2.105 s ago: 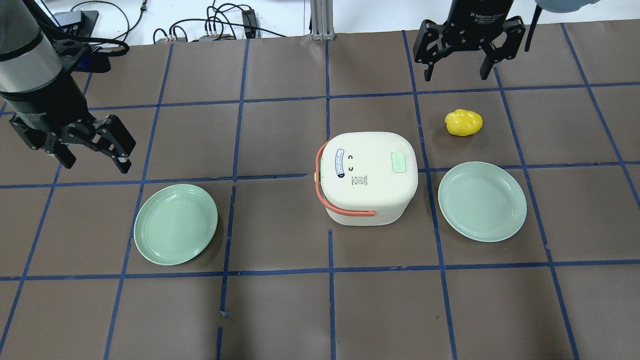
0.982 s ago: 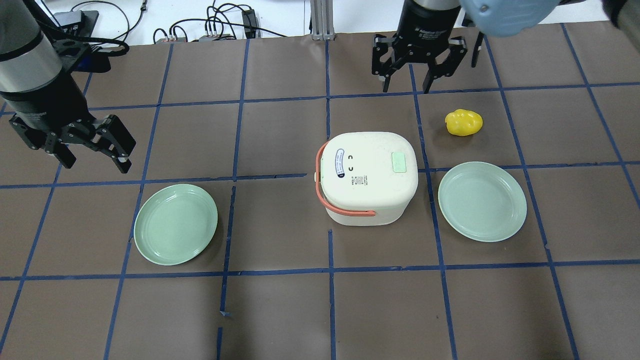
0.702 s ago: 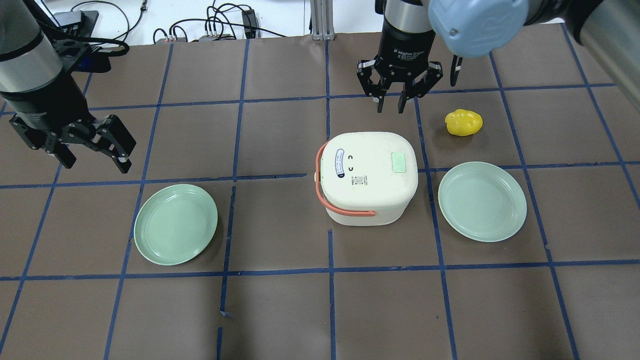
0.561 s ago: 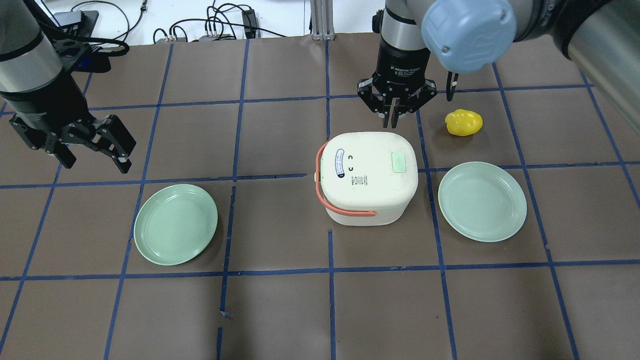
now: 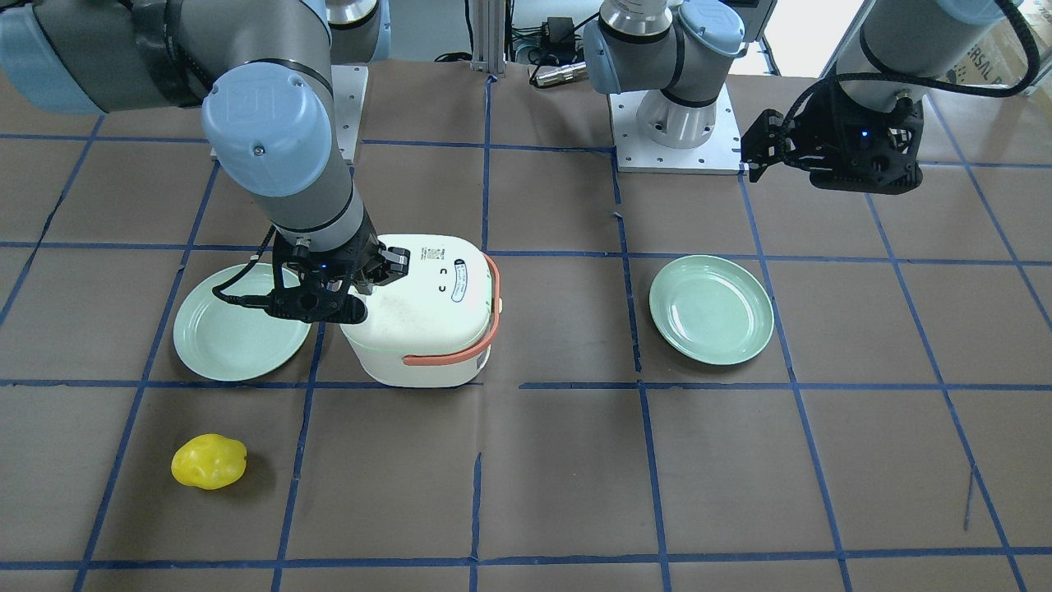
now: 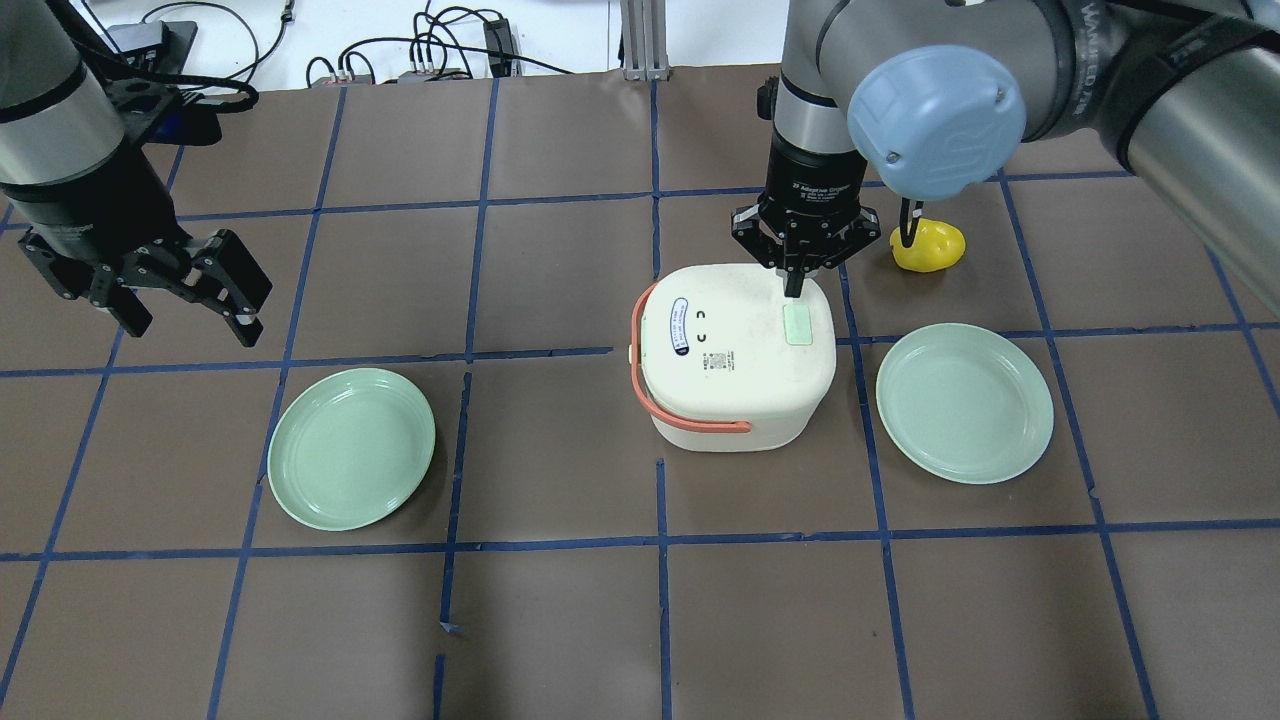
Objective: Press rice cooker button
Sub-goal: 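Lower the right gripper and press down on the lid release button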
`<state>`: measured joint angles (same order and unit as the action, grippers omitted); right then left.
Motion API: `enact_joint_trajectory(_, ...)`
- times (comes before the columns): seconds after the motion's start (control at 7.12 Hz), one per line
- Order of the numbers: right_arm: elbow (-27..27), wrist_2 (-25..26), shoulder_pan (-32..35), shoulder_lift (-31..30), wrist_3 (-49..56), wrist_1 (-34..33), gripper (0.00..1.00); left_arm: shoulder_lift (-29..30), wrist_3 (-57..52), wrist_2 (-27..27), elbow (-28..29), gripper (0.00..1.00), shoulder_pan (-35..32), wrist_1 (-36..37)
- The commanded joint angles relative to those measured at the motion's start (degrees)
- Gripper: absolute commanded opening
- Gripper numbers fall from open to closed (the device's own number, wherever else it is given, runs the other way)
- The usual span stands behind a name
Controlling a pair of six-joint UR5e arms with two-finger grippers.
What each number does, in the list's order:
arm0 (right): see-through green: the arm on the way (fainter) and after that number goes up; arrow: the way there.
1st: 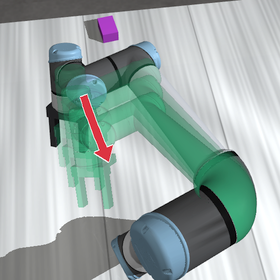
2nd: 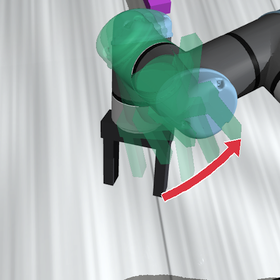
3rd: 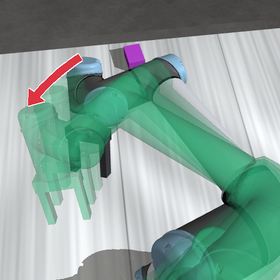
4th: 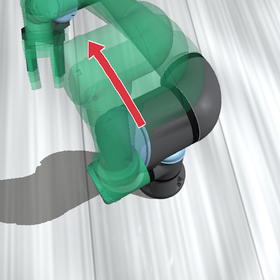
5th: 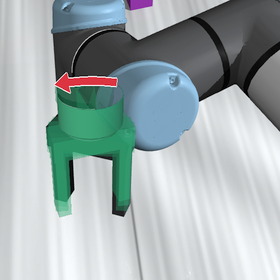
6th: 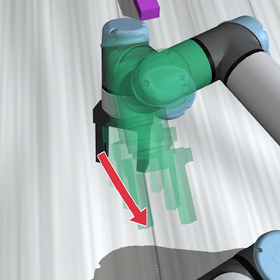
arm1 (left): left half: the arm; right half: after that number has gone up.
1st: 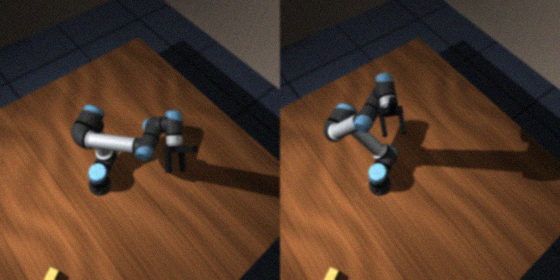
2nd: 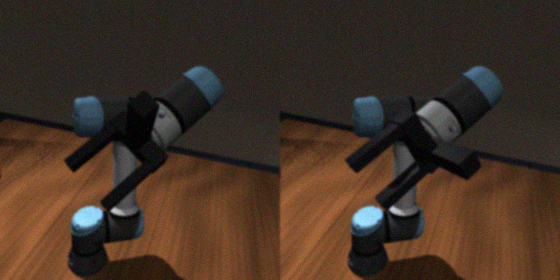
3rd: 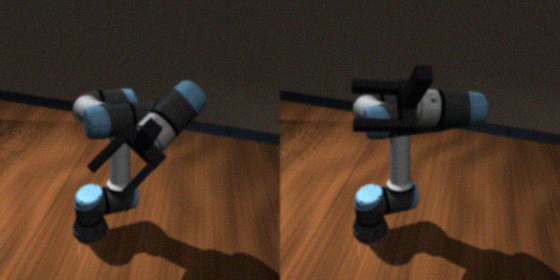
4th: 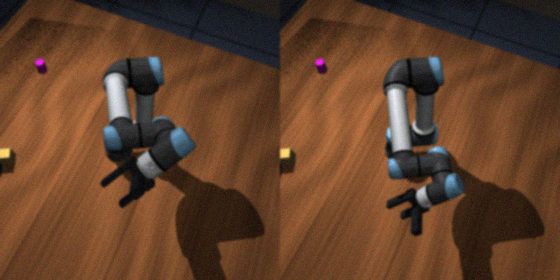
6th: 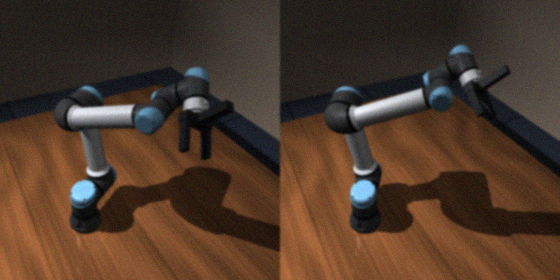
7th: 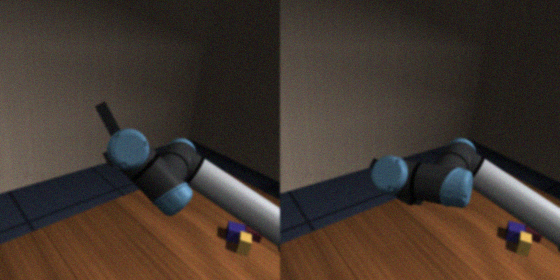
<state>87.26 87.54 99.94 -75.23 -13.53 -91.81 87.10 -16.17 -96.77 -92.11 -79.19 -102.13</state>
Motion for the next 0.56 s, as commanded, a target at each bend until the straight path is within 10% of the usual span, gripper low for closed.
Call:
enact_joint_trajectory(0.0, 1.4, 0.1, -0.4, -0.1, -0.4, -0.2, 0.06, 0.0, 0.0, 0.0, 0.0, 1.00, 0.0, 0.0)
enact_joint_trajectory(0.42, 1.5, -0.2, -0.6, 0.3, -0.2, -0.1, 0.06, 0.0, 0.0, 0.0, 0.0, 1.00, 0.0, 0.0)
